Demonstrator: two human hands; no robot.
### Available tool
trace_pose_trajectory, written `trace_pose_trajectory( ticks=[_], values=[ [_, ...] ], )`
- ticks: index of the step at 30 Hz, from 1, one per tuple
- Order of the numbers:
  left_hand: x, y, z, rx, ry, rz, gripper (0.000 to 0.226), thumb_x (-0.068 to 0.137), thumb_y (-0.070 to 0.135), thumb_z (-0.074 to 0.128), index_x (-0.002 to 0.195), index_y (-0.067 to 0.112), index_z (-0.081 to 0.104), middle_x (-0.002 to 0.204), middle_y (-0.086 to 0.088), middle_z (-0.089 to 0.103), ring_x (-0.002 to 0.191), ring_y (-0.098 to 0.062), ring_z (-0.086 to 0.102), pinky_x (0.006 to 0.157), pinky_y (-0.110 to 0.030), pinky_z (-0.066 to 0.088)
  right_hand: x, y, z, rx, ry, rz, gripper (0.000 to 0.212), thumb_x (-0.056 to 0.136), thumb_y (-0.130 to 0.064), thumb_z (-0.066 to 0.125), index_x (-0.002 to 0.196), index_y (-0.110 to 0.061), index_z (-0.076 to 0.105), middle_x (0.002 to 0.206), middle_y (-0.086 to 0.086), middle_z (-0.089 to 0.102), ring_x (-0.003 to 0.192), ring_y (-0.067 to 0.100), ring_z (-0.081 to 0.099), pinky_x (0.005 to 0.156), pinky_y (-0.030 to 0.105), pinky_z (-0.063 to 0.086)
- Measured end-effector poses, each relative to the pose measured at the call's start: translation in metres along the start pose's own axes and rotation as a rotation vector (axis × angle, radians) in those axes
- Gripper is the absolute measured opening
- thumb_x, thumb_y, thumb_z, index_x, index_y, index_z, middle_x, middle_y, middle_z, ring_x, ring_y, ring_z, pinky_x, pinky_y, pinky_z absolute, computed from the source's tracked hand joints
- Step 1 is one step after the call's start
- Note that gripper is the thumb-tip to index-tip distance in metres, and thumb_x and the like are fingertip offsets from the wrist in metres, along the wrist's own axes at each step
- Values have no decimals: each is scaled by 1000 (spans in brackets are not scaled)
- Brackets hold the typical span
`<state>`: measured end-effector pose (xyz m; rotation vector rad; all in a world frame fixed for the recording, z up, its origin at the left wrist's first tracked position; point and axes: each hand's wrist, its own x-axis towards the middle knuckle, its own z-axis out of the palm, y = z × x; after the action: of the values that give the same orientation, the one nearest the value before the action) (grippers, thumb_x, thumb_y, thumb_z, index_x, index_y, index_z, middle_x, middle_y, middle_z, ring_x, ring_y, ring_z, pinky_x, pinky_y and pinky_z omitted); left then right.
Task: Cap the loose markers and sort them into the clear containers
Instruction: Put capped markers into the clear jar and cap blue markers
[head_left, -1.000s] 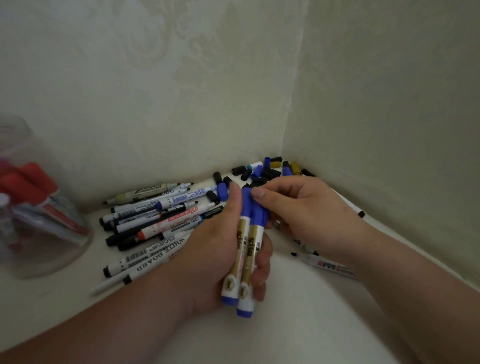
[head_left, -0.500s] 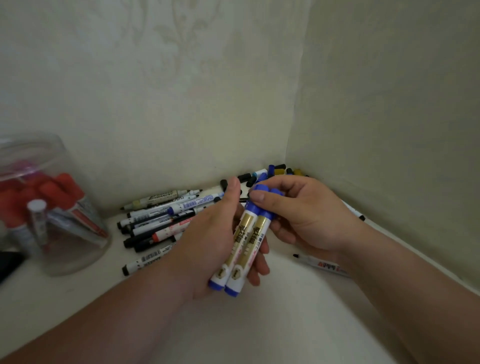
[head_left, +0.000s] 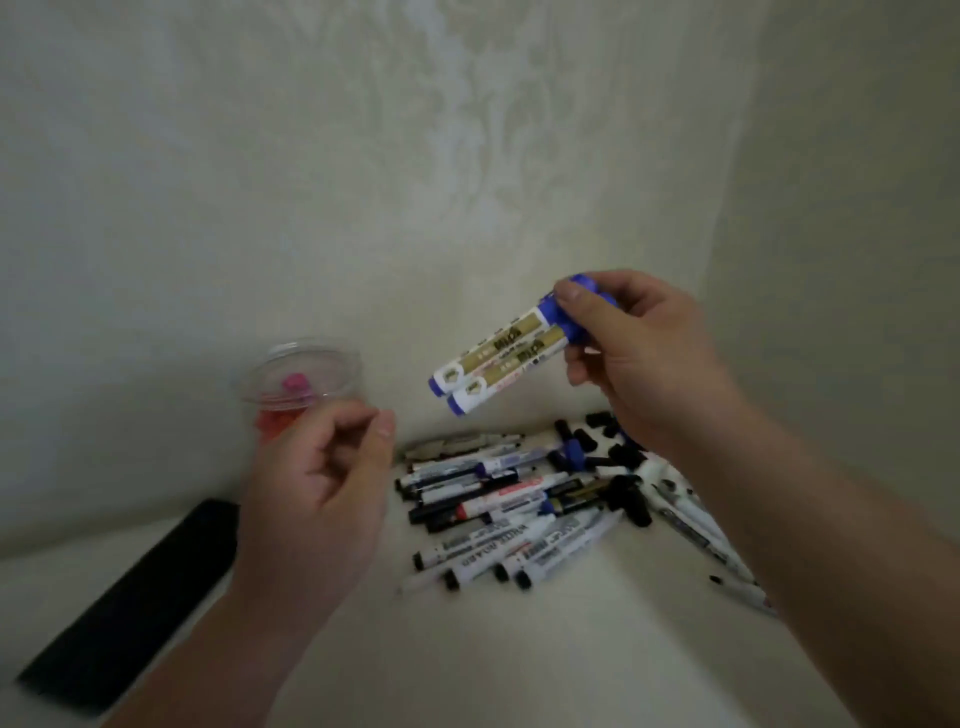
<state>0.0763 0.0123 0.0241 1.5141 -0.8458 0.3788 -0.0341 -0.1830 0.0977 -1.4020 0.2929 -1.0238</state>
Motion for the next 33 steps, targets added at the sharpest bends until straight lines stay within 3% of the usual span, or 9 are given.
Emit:
trace_pose_trajectory(
  ticks=[3, 6, 9, 11, 15, 18, 23, 27, 33],
  values=[
    [10, -13, -37, 189, 181, 182, 9, 87, 24, 68, 90, 23, 61, 83, -5, 59, 70, -25, 54, 70, -34, 49, 10, -10, 55, -19, 19, -100, 14, 91, -16, 72, 100, -5, 68, 79, 14, 66, 52, 16, 57, 49, 27, 51],
    [26, -34, -58, 263, 252, 68, 60, 74, 43, 79, 118, 14, 52, 117, 2, 47, 102, -26, 54, 87, -40, 49, 15, -10, 103, -85, -19, -140, 13, 91, -13, 72, 99, -6, 67, 80, 10, 65, 51, 13, 58, 49, 27, 54],
    [36, -40, -64, 303, 66, -302, 118, 51, 54, 91, 149, 22, 32, 144, 2, 43, 132, -19, 45, 111, -44, 41, 19, 0, 135, -278, -116, -155, 11, 89, -16, 74, 96, -10, 68, 83, 9, 66, 51, 10, 59, 48, 26, 54],
    [38, -43, -63, 189, -140, -456, 131, 40, 51, 98, 150, 40, 26, 148, 9, 47, 132, -10, 49, 111, -42, 42, 21, 7, 144, -420, -174, -154, 10, 88, -19, 75, 95, -15, 68, 84, 6, 65, 50, 8, 58, 46, 23, 53],
    [32, -55, -52, 68, -261, -423, 96, 42, 35, 102, 109, 64, 39, 114, 24, 65, 102, 8, 64, 91, -23, 53, 22, 14, 139, -425, -128, -108, 11, 88, -18, 75, 95, -12, 70, 83, 10, 67, 50, 9, 59, 47, 23, 52],
    [50, -52, -56, 231, -369, -222, 86, 51, 48, 93, 118, 60, 41, 110, 24, 65, 98, 6, 65, 85, -26, 56, 22, 12, 124, -329, -22, -79, 9, 89, -17, 74, 94, -12, 70, 80, 11, 67, 51, 11, 59, 48, 23, 52],
    [99, -38, -71, 597, -738, -90, 127, 47, 64, 86, 153, 40, 22, 127, 22, 53, 109, -4, 58, 97, -30, 50, 25, 12, 90, -211, 81, -42, 11, 90, -16, 72, 99, -9, 70, 80, 10, 67, 54, 14, 58, 52, 24, 52],
    [96, -37, -66, 485, -714, -61, 100, 49, 58, 91, 135, 40, 42, 116, 30, 55, 102, 5, 58, 83, -17, 44, 24, 22, 70, -148, 39, 71, 18, 92, -16, 70, 106, -5, 69, 89, 16, 65, 56, 15, 58, 55, 25, 53],
    [85, -44, -45, 418, -700, 132, 84, 52, 65, 87, 126, 41, 56, 107, 21, 64, 97, -1, 64, 85, -29, 56, 12, 32, 64, -70, -105, 187, 13, 92, -12, 68, 103, -4, 69, 84, 13, 64, 61, 20, 59, 56, 27, 54]
  ],
)
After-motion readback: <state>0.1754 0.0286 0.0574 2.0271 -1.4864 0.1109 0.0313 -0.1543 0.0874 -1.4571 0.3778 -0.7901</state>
